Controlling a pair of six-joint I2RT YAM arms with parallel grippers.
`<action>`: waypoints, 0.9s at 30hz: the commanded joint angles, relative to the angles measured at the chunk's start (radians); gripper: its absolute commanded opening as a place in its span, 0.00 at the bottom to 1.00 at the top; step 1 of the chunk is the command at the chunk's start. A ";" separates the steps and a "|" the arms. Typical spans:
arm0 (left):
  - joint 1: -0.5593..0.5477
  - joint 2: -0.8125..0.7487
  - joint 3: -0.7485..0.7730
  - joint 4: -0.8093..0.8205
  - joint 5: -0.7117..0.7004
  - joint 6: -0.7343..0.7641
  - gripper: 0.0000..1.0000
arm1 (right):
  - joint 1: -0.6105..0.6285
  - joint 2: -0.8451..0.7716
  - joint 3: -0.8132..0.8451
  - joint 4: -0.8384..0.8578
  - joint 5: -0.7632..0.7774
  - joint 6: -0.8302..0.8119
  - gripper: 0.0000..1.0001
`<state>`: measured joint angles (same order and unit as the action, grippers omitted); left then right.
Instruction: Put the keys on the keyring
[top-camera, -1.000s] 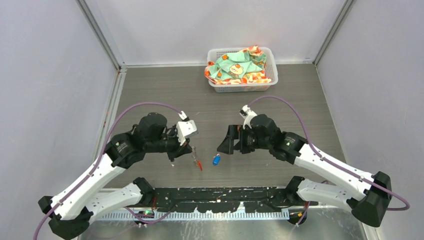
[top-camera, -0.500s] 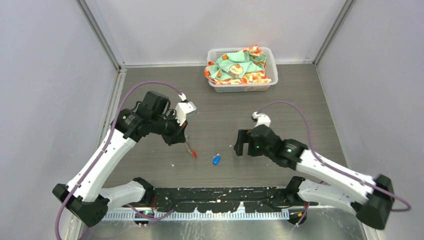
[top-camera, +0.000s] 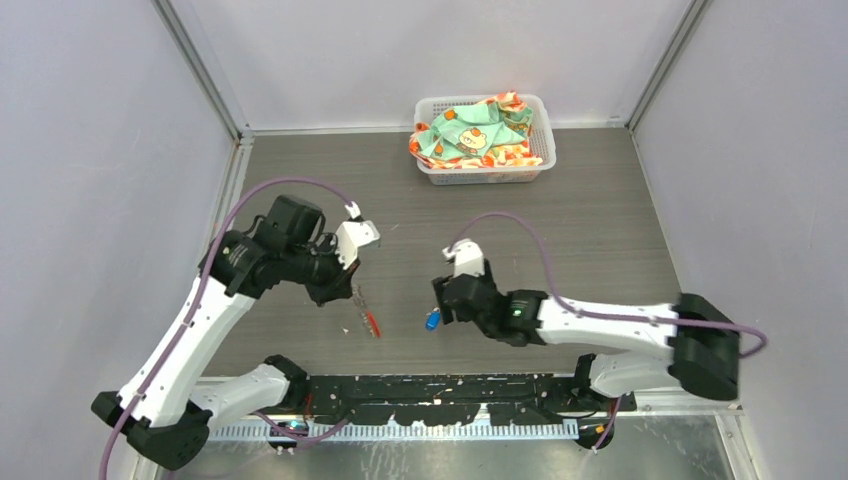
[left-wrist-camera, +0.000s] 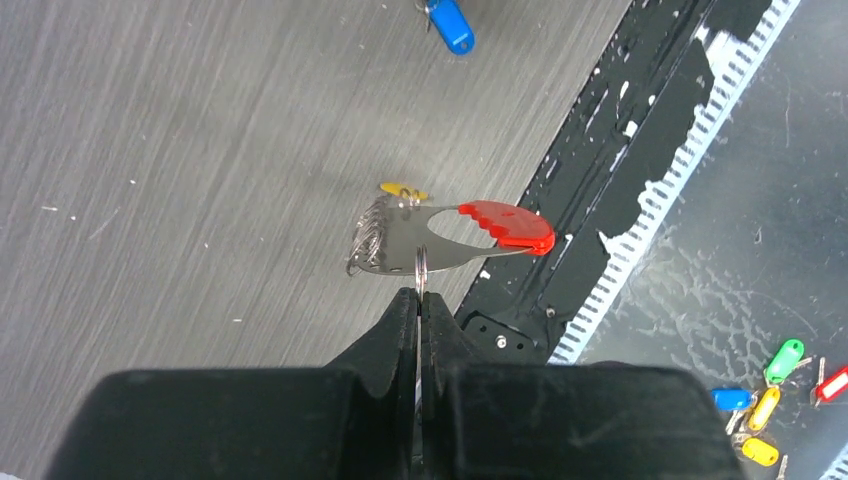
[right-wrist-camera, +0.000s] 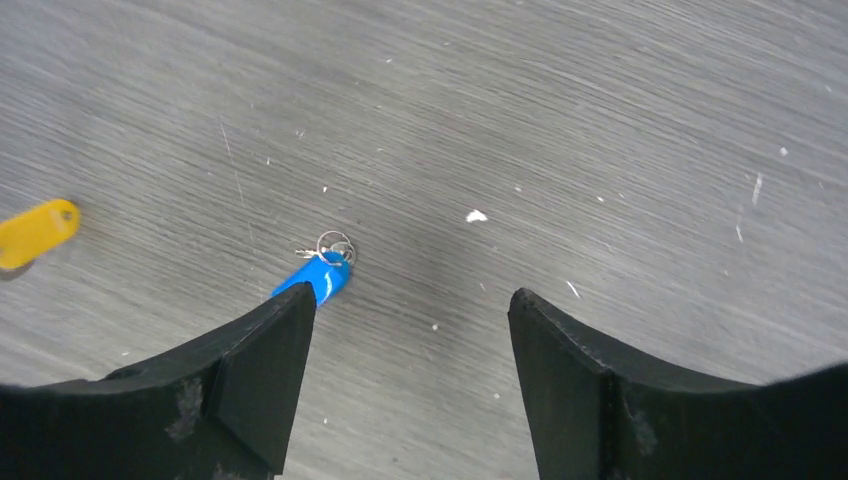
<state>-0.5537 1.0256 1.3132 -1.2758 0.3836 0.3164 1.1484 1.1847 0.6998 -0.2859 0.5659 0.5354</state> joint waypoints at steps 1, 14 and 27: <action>0.006 -0.063 -0.066 -0.028 0.004 0.043 0.00 | 0.086 0.226 0.129 0.079 0.142 -0.085 0.77; 0.006 -0.110 -0.046 -0.043 0.010 0.084 0.00 | 0.105 0.470 0.251 0.132 0.157 -0.122 0.66; 0.006 -0.118 -0.034 -0.064 0.035 0.087 0.00 | 0.095 0.538 0.235 0.122 0.075 -0.062 0.53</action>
<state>-0.5537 0.9108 1.2560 -1.3396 0.3893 0.3866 1.2472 1.7176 0.9257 -0.1814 0.6456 0.4374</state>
